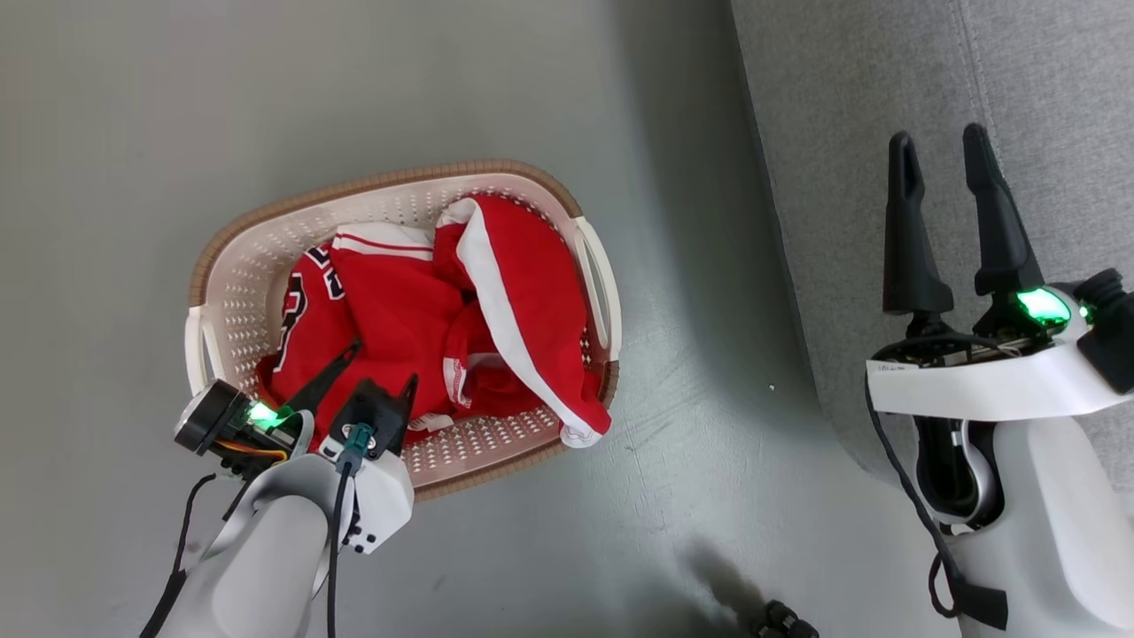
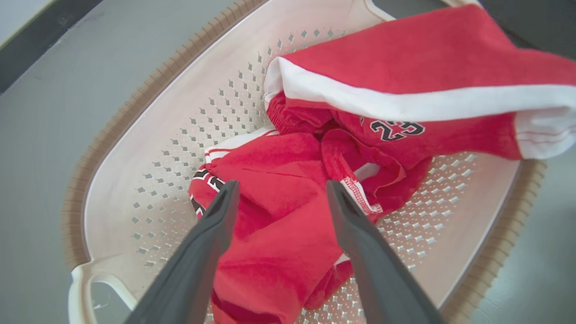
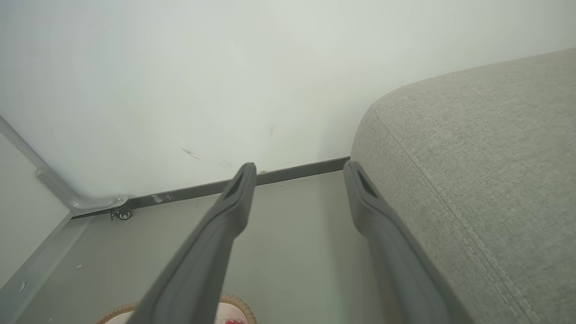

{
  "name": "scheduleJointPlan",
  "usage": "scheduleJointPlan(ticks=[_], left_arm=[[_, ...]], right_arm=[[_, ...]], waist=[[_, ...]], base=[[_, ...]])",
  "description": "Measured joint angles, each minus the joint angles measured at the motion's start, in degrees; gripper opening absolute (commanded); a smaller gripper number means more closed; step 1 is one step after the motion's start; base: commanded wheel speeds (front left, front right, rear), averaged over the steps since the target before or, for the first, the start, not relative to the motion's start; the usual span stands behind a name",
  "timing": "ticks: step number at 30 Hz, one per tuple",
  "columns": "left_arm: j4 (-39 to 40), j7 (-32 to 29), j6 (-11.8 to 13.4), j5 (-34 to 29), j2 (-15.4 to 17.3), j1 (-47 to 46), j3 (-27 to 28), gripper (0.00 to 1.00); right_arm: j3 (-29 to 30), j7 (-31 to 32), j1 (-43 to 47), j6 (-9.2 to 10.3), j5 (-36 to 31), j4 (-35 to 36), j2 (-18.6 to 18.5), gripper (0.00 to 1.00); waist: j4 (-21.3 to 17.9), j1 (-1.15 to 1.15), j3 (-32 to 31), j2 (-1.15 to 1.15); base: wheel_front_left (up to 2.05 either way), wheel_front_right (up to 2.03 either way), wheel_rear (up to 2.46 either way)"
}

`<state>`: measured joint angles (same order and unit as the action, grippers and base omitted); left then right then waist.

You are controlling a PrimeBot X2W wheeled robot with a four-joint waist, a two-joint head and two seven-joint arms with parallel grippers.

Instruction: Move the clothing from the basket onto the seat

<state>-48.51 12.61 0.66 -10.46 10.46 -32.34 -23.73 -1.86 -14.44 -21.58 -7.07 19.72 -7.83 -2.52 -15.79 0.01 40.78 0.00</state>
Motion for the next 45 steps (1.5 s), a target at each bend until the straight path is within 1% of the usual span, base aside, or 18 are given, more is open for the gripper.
scheduleJointPlan(ticks=[6, 9, 12, 17, 18, 20, 28, 32, 33, 34, 35, 36, 37, 39, 40, 41, 45], left_arm=[[-2.6, -1.0, 0.0, -1.0, 0.5, -1.2, -0.4, 1.00], [-3.3, -1.2, 0.5, -1.7, 0.7, -2.4, -0.6, 1.00], [-4.2, -2.3, 1.6, -3.4, 1.4, -3.7, -1.4, 1.00], [-6.1, -3.4, 2.4, -5.1, 2.3, -5.0, -2.3, 1.00], [-6.4, -3.6, 2.4, -5.4, 2.3, -5.4, -2.4, 1.00], [-6.8, -4.1, 3.4, -6.1, 2.3, -6.2, -2.7, 1.00], [-9.1, -6.1, 4.4, -7.7, 2.0, -8.0, -3.9, 1.00], [-10.1, -7.2, 5.6, -9.6, 1.5, -8.6, -5.5, 1.00], [-10.3, -7.6, 5.9, -10.1, 1.4, -8.9, -5.9, 0.92], [-10.5, -7.9, 6.0, -10.5, 1.4, -9.2, -6.2, 0.80], [-10.8, -8.2, 6.0, -10.6, 1.3, -9.5, -6.5, 0.61], [-11.1, -8.5, 6.0, -10.9, 1.1, -9.7, -6.6, 0.61], [-11.3, -8.9, 6.3, -11.0, 0.9, -9.9, -6.7, 0.46], [-11.7, -9.1, 6.5, -11.4, 0.5, -10.2, -7.1, 0.31], [-12.2, -9.2, 6.5, -11.6, 0.1, -10.3, -7.3, 0.08], [-12.4, -9.2, 6.5, -11.6, 0.1, -10.4, -7.4, 0.00], [-13.1, -9.4, 6.7, -11.7, 0.0, -10.6, -7.6, 0.00]], right_arm=[[0.0, 0.0, -1.0, 0.00, 0.0, 0.3, 0.0, 1.00], [0.0, 0.0, -1.0, 0.00, 0.0, 0.3, 0.0, 1.00], [0.0, 0.0, -1.0, 0.00, 0.1, 0.4, 0.0, 1.00], [-0.1, 0.0, -1.2, 0.00, 1.1, 0.5, 0.0, 1.00], [-0.1, 0.0, -1.5, 0.00, 1.1, 0.5, 0.0, 1.00], [-0.2, 0.0, -2.3, 0.00, 1.1, 0.5, 0.0, 1.00], [-0.6, 0.0, -2.4, 0.00, 1.2, 0.6, 0.0, 1.00], [-0.8, 0.0, -2.4, 0.00, 1.2, 0.5, 0.0, 1.00], [-0.9, 0.0, -2.4, 0.00, 1.2, 0.5, 0.0, 1.00], [-0.9, 0.0, -2.4, 0.00, 1.3, 0.5, 0.0, 1.00], [-0.9, 0.0, -2.4, 0.00, 1.3, 0.5, 0.0, 1.00], [-0.9, 0.0, -2.4, 0.00, 1.3, 0.5, 0.0, 1.00], [-0.9, 0.0, -2.4, 0.00, 1.4, 0.5, 0.0, 1.00], [-0.9, 0.0, -2.4, 0.00, 1.4, 0.5, 0.0, 1.00], [-0.9, 0.0, -2.4, 0.00, 1.5, 0.4, 0.0, 1.00], [-0.9, 0.0, -2.4, 0.00, 1.5, 0.4, 0.0, 1.00], [-0.9, 0.0, -2.4, 0.00, 1.7, 0.3, 0.0, 1.00]], waist=[[-0.4, 0.00, 1.8, 0.00], [-0.5, 0.00, 2.7, 0.00], [-0.6, 0.00, 3.4, 0.00], [-0.8, 0.00, 4.4, 0.00], [-0.8, 0.00, 4.5, 0.00], [-0.9, 0.00, 4.8, 0.00], [-1.3, 0.00, 5.5, 0.00], [-1.5, 0.00, 5.6, 0.00], [-1.5, 0.00, 5.6, 0.00], [-1.5, 0.00, 5.6, 0.00], [-1.6, 0.00, 5.6, 0.00], [-1.6, 0.00, 5.6, 0.00], [-1.6, 0.00, 5.6, 0.00], [-1.6, 0.00, 5.6, 0.00], [-1.6, 0.00, 5.6, 0.00], [-1.7, 0.00, 5.6, 0.00], [-1.7, 0.00, 5.5, 0.00]], base=[[0.00, 0.00, 0.00], [0.00, 0.00, 0.00], [0.00, 0.00, 0.00], [0.00, 0.00, 0.00], [0.00, 0.00, 0.00], [0.00, 0.00, 0.00], [0.00, 0.00, 0.00], [0.00, 0.00, 0.00], [0.00, 0.00, 0.00], [0.00, 0.00, 0.00], [0.00, 0.00, 0.00], [0.00, 0.00, 0.00], [0.00, 0.00, 0.00], [0.00, 0.00, 0.00], [0.00, 0.00, 0.00], [0.00, 0.00, 0.00], [0.00, 0.00, 0.00]])
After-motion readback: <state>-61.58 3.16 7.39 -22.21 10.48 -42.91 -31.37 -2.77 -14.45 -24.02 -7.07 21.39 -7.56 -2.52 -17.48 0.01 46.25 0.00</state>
